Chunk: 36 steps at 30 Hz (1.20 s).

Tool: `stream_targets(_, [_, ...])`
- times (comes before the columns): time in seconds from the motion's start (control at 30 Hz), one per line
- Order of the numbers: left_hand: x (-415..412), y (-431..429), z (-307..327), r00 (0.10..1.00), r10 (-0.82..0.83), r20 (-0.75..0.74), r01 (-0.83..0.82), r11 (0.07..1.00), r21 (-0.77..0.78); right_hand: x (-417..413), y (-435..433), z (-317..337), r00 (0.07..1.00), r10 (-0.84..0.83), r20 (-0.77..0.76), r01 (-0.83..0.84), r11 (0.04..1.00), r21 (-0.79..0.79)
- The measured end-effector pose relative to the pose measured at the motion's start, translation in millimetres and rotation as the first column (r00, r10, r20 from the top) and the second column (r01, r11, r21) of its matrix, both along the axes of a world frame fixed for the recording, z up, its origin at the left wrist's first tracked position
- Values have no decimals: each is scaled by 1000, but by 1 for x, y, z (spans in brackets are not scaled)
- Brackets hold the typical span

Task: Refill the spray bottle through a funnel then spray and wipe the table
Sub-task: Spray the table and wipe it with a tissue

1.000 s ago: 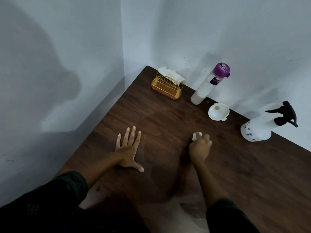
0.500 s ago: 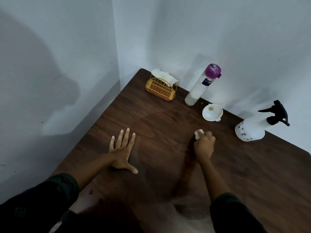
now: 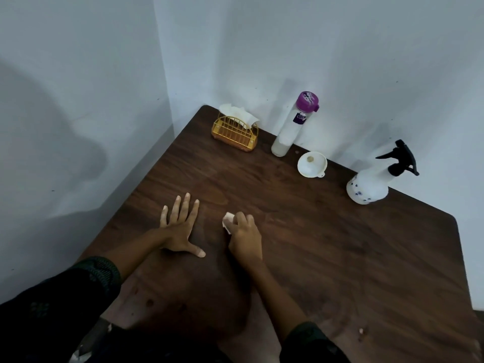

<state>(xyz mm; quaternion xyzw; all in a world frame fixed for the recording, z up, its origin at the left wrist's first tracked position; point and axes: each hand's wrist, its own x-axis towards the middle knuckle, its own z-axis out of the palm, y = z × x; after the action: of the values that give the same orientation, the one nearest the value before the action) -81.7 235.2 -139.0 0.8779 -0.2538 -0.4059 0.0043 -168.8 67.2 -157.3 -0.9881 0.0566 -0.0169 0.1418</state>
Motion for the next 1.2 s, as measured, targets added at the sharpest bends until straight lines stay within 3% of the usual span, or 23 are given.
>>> stream_targets(0.07, [0, 0, 0, 1000, 4, 5, -4, 1000, -7, -19, -26, -3, 1000, -10, 16, 10, 1000, -7])
stream_targets(0.17, [-1, 0, 1, 1000, 15, 1, -15, 1000, -17, -48, -85, -8, 941, -336, 44, 336, 942, 12])
stream_targets(0.3, [-3, 0, 1, 1000, 23, 8, -23, 999, -26, -90, -148, -1, 746, -662, -72, 661, 749, -46])
stream_targets(0.47, [-3, -2, 1, 1000, 23, 5, -23, 1000, -17, -101, -127, 3, 490, -865, -107, 871, 485, 73])
stream_targets(0.53, [-2, -1, 0, 1000, 25, 6, -25, 1000, -12, -86, -92, 4, 513, -848, -130, 858, 505, 95])
stream_targets(0.6, [-1, -1, -1, 1000, 25, 5, -25, 1000, -13, -67, -54, 8, 631, -753, -184, 775, 620, 123])
stream_targets(0.7, [-1, -1, -2, 999, 34, -5, -34, 999, -25, -44, -7, 12, 855, -466, -230, 506, 847, 166])
stream_targets(0.77, [-1, -1, -3, 998, 61, -8, -61, 997, -36, -40, 13, 14, 944, -244, -220, 286, 941, 180])
stream_targets(0.87, [-2, -3, -7, 992, 122, -11, -123, 990, -64, -50, 22, 11, 986, 2, -169, 22, 990, 139])
stream_targets(0.93, [-2, -4, -10, 989, 145, 4, -144, 987, -73, -67, 13, 5, 989, 71, -132, -56, 992, 116])
stream_targets(1.03, [-4, -4, -13, 988, 154, 31, -151, 985, -82, -93, -19, -4, 997, -9, -76, 14, 998, 60])
stream_targets(1.13, [-5, -5, -15, 986, 156, 55, -151, 985, -86, -116, -64, -8, 959, -283, -26, 283, 959, 18])
stream_targets(1.2, [-6, -5, -16, 985, 156, 70, -150, 985, -83, -134, -93, -6, 873, -487, -17, 487, 873, 21])
